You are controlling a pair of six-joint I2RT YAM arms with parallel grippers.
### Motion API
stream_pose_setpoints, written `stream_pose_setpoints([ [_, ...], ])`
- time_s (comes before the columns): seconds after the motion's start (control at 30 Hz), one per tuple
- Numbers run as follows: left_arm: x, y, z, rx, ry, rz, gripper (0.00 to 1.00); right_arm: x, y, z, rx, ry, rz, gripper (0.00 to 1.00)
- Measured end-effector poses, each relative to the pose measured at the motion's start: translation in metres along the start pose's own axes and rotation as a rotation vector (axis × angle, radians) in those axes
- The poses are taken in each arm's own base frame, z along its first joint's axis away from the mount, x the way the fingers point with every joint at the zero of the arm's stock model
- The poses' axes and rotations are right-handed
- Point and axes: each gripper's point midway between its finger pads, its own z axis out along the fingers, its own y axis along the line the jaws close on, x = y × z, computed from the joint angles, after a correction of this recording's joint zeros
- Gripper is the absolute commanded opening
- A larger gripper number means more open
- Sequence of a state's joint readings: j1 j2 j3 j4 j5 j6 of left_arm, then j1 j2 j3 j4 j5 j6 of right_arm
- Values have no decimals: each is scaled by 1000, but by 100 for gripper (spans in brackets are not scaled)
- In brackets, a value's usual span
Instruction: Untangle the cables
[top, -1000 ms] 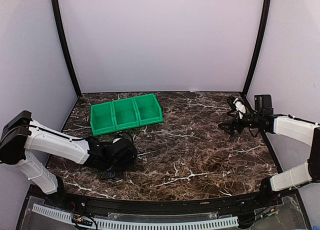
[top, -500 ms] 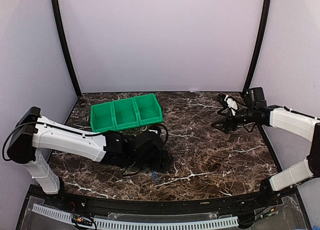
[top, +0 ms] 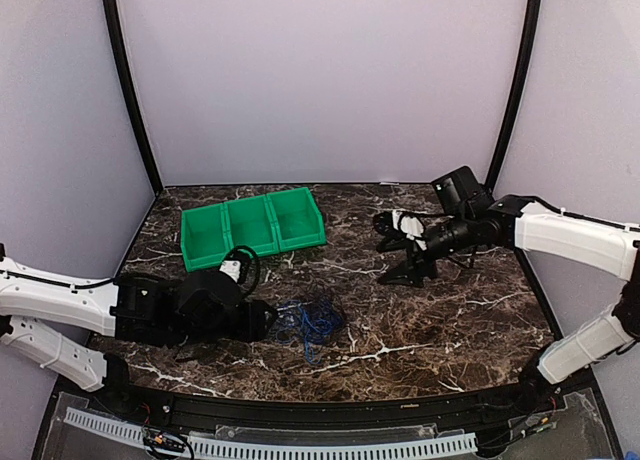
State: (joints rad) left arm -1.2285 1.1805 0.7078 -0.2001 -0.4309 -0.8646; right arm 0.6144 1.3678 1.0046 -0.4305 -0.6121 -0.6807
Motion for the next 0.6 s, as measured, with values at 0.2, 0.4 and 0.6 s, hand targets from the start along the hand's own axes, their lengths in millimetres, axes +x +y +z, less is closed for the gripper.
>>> stream_pose_setpoints([
  [0.2, 24, 67, 18, -112, 48, -131, 52, -36, 27, 33, -104, 15, -100, 64],
  [0.4, 22, 88, 31, -91, 64, -190, 53, -42, 43, 68, -162, 65, -153, 56],
  [0.6, 15, 93, 54, -49, 93, -168, 48, -49, 45, 105, -208, 85, -167, 54],
])
